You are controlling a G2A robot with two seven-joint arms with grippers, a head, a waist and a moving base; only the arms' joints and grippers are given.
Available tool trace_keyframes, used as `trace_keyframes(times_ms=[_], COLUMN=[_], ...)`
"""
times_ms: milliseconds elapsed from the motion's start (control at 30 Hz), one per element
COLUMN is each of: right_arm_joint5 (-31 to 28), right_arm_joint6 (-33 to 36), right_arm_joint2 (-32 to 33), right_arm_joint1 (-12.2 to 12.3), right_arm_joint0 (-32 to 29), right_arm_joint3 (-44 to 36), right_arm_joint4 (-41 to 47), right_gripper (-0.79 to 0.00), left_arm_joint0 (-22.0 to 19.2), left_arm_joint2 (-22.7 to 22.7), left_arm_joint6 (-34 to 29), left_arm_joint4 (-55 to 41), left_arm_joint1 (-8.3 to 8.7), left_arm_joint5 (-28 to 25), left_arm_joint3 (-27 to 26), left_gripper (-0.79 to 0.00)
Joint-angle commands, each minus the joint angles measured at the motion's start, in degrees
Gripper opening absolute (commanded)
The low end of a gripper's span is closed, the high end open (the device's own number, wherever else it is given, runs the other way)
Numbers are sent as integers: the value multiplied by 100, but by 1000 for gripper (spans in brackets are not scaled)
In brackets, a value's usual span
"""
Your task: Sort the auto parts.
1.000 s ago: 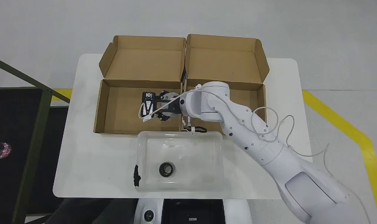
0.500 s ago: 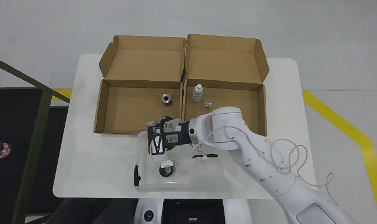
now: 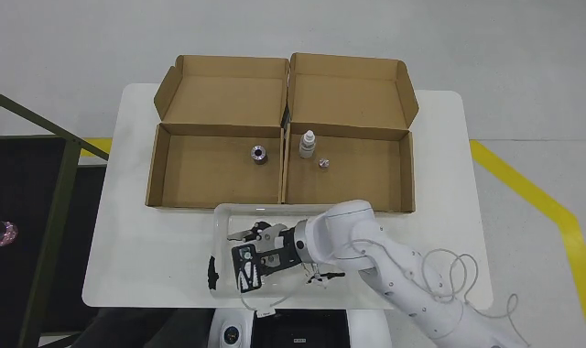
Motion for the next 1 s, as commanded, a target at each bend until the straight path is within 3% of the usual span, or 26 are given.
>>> trace_keyframes(times_ms=[0, 400, 967], right_arm_joint5=[-29, -54, 35], right_arm_joint6=[-14, -16, -67], right_arm_joint2=[-28, -102, -229], right_arm_joint1=[13, 118, 195], right_arm_joint0=[-36, -209, -192], right_arm_joint3=[55, 204, 609], right_arm_joint4=[6, -140, -282], right_gripper=[-394, -336, -311], left_arm_joint0=[0, 0, 0], left_arm_joint2=[0, 0, 0], left_arm_joint6=[0, 0, 0], left_arm_joint4=[0, 0, 0], left_arm_joint1=[0, 0, 0], left_arm_joint5=[0, 0, 0], left_arm_joint3=[0, 0, 0], left_gripper=[0, 0, 0])
